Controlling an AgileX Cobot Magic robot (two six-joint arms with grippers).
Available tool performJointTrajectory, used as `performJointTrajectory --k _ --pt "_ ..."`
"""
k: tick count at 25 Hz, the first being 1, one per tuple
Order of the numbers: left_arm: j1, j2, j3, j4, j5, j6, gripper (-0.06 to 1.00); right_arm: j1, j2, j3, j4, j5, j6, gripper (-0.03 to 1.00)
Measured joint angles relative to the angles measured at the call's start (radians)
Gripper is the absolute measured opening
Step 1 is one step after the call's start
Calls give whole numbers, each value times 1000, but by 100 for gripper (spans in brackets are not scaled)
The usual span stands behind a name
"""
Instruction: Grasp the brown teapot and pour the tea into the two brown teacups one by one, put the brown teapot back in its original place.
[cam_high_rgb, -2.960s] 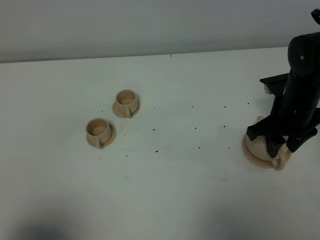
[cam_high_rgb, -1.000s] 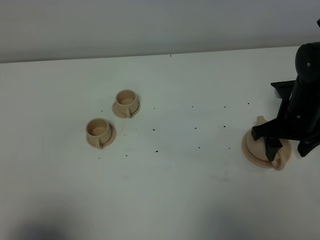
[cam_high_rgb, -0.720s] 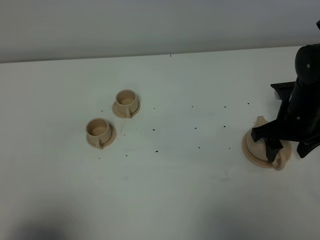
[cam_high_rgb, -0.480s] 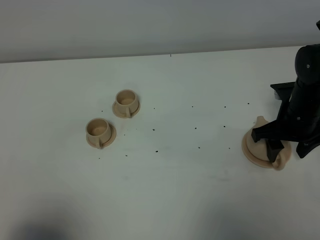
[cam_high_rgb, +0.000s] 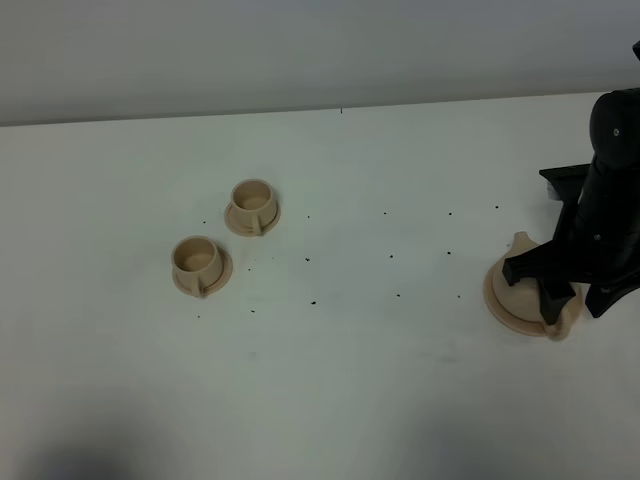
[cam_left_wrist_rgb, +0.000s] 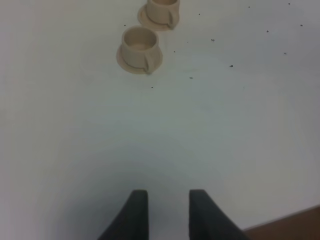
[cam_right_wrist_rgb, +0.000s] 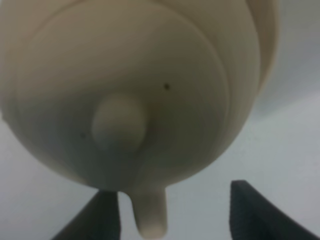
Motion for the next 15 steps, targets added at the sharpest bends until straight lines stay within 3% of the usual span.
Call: performJointTrajectory --k 11,15 --pt "0 0 0 0 0 0 23 0 0 0 10 -1 -10 31" --pt "0 0 0 0 0 0 23 0 0 0 15 -1 -18 16"
